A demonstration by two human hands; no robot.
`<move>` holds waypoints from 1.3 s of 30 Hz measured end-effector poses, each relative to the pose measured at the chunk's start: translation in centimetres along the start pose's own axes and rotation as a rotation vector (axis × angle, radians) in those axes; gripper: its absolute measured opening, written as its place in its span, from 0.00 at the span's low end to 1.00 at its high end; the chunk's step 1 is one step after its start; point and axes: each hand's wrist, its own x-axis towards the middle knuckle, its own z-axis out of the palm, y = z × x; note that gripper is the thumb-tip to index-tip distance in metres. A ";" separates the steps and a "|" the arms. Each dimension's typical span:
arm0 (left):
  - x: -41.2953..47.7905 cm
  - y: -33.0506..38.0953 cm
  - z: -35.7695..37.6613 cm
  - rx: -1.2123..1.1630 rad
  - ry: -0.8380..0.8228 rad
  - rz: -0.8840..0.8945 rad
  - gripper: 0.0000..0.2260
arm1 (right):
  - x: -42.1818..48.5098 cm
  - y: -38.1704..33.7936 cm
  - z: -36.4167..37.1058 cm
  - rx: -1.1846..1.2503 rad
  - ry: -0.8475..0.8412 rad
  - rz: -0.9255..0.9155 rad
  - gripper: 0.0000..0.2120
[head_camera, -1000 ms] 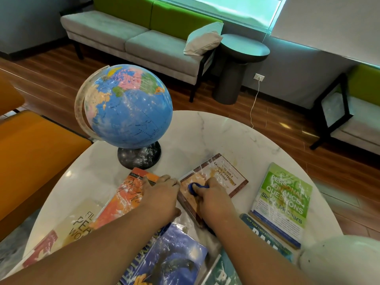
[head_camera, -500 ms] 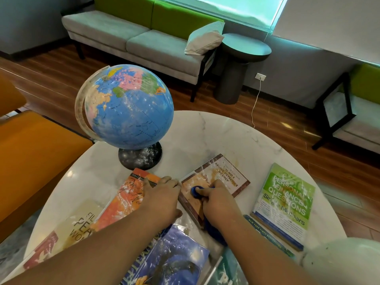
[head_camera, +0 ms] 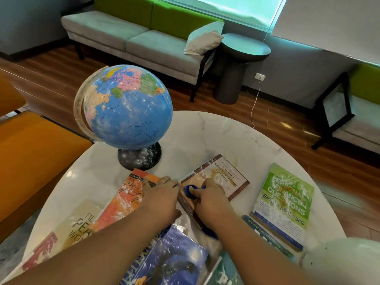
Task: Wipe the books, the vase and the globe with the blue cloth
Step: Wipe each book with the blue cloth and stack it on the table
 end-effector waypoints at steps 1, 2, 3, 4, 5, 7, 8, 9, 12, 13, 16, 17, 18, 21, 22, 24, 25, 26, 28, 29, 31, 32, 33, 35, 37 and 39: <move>0.0 -0.1 0.0 -0.002 0.001 0.003 0.34 | 0.1 0.3 -0.2 0.009 -0.008 0.015 0.19; -0.1 -0.1 0.0 -0.005 0.003 0.004 0.34 | 0.4 0.4 -0.3 -0.001 -0.006 0.034 0.20; -0.1 -0.2 0.0 -0.009 0.003 0.003 0.34 | 0.7 0.4 -0.4 -0.020 0.001 0.052 0.21; -0.1 -0.2 -0.1 -0.014 0.004 0.001 0.35 | 0.9 0.1 -0.5 -0.048 0.012 0.058 0.22; 0.0 -0.2 -0.1 -0.017 0.004 -0.001 0.35 | 1.0 -0.2 -0.5 -0.086 0.028 0.044 0.22; 0.0 -0.1 0.0 -0.016 0.003 -0.002 0.35 | 0.9 -0.6 -0.2 -0.148 0.050 -0.012 0.22; 0.0 -0.1 0.0 -0.015 0.001 -0.002 0.35 | 0.7 -0.4 0.0 -0.150 0.038 -0.037 0.21; -0.1 -0.1 0.0 -0.014 -0.001 0.000 0.35 | 0.5 -0.2 -0.1 -0.130 0.018 -0.047 0.20; -0.1 -0.2 -0.1 -0.015 0.005 0.002 0.34 | 0.9 0.2 -0.5 -0.081 0.022 -0.006 0.18; -0.1 -0.2 -0.1 -0.015 0.008 0.000 0.34 | 0.9 0.0 -0.6 -0.108 0.046 -0.006 0.19; -0.1 0.0 -0.2 -0.020 0.003 -0.004 0.33 | 0.0 -0.8 -0.2 -0.121 0.054 -0.078 0.19; -0.2 0.0 -0.2 -0.021 0.000 -0.003 0.32 | -0.5 -0.7 0.0 -0.092 0.028 -0.103 0.19; -0.3 0.0 -0.2 -0.019 -0.004 -0.002 0.32 | -0.9 -0.4 0.0 -0.049 0.013 -0.099 0.18; -0.4 -0.1 -0.3 -0.027 -0.006 -0.003 0.33 | -0.7 0.3 -0.3 -0.004 0.043 0.002 0.17; -0.4 -0.1 -0.4 -0.030 -0.003 -0.005 0.33 | -0.7 0.1 -0.1 -0.060 0.057 -0.006 0.19; -0.3 -0.1 -0.3 -0.027 -0.003 -0.009 0.33 | -1.2 -0.8 0.3 -0.110 0.066 -0.066 0.22; -0.4 0.0 -0.3 -0.024 -0.006 -0.010 0.33 | -1.6 -1.0 0.5 -0.119 0.058 -0.103 0.23; -0.4 0.0 -0.3 -0.023 -0.009 -0.010 0.33 | -1.9 -0.8 0.6 -0.122 0.049 -0.139 0.22; -0.4 0.0 -0.4 -0.030 -0.016 -0.010 0.34 | -2.2 -0.1 0.2 -0.083 0.035 -0.124 0.18; -0.5 0.0 -0.4 -0.034 -0.017 -0.009 0.34 | -2.0 0.1 0.0 -0.046 0.046 -0.072 0.17; -0.5 -0.2 -0.4 -0.038 -0.011 -0.013 0.34 | -1.7 -0.3 -0.1 -0.045 0.092 -0.028 0.17; -0.5 -0.2 -0.4 -0.040 -0.005 -0.017 0.34 | -1.7 -0.8 0.2 -0.091 0.102 -0.057 0.19; -0.5 -0.2 -0.4 -0.039 -0.003 -0.019 0.33 | -1.9 -1.3 0.4 -0.125 0.095 -0.102 0.21; -0.4 0.0 -0.4 -0.032 -0.003 -0.020 0.33 | -2.7 -1.3 0.7 -0.149 0.039 -0.170 0.20; -0.5 0.0 -0.5 -0.029 -0.014 -0.023 0.34 | -3.3 -0.5 0.0 -0.146 -0.014 -0.163 0.19; -0.5 0.1 -0.5 -0.018 -0.023 -0.021 0.36 | -3.6 0.5 -1.0 -0.086 -0.031 -0.065 0.17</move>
